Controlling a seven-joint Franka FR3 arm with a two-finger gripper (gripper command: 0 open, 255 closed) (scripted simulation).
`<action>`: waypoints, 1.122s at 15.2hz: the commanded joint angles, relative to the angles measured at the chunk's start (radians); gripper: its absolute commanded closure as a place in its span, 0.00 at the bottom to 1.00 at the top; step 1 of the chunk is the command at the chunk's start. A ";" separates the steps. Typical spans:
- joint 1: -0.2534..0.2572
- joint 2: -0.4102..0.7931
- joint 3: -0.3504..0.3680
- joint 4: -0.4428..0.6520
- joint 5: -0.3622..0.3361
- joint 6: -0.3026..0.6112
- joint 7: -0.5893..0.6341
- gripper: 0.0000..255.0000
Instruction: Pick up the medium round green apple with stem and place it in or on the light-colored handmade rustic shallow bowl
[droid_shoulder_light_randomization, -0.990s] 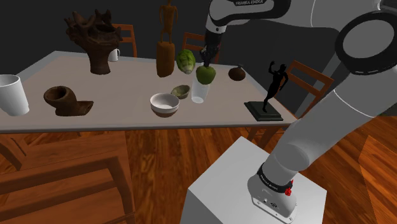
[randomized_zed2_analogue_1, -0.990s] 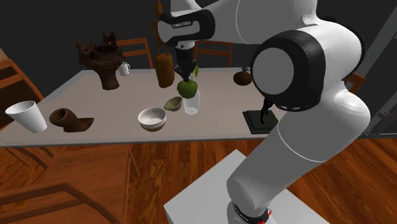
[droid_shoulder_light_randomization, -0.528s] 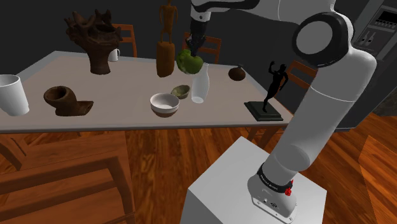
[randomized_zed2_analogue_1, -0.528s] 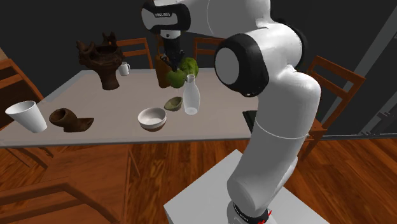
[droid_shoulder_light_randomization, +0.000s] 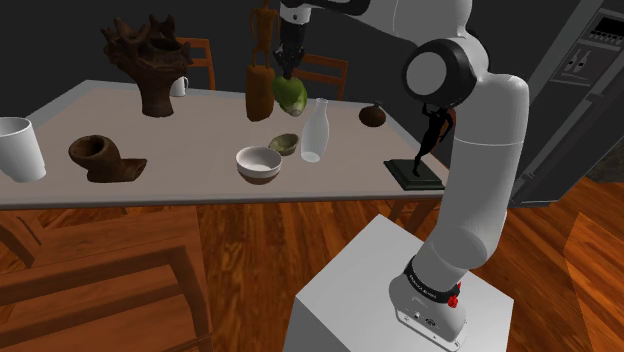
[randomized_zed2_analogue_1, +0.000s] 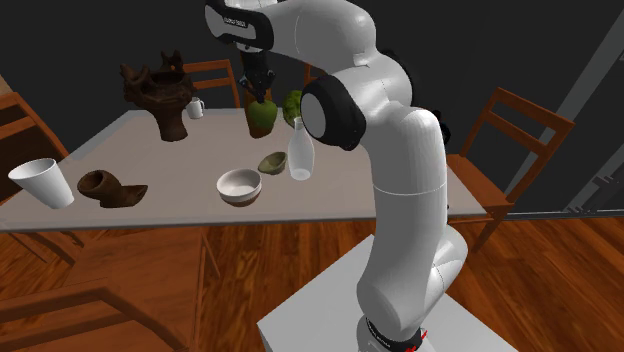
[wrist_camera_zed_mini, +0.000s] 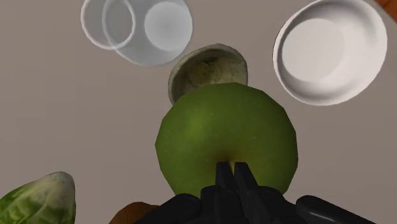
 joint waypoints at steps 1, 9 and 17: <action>0.001 -0.005 0.000 -0.033 -0.001 0.029 0.002 1.00; 0.003 -0.034 0.001 -0.184 -0.004 0.151 0.009 1.00; 0.005 -0.041 0.001 -0.302 -0.007 0.262 0.015 1.00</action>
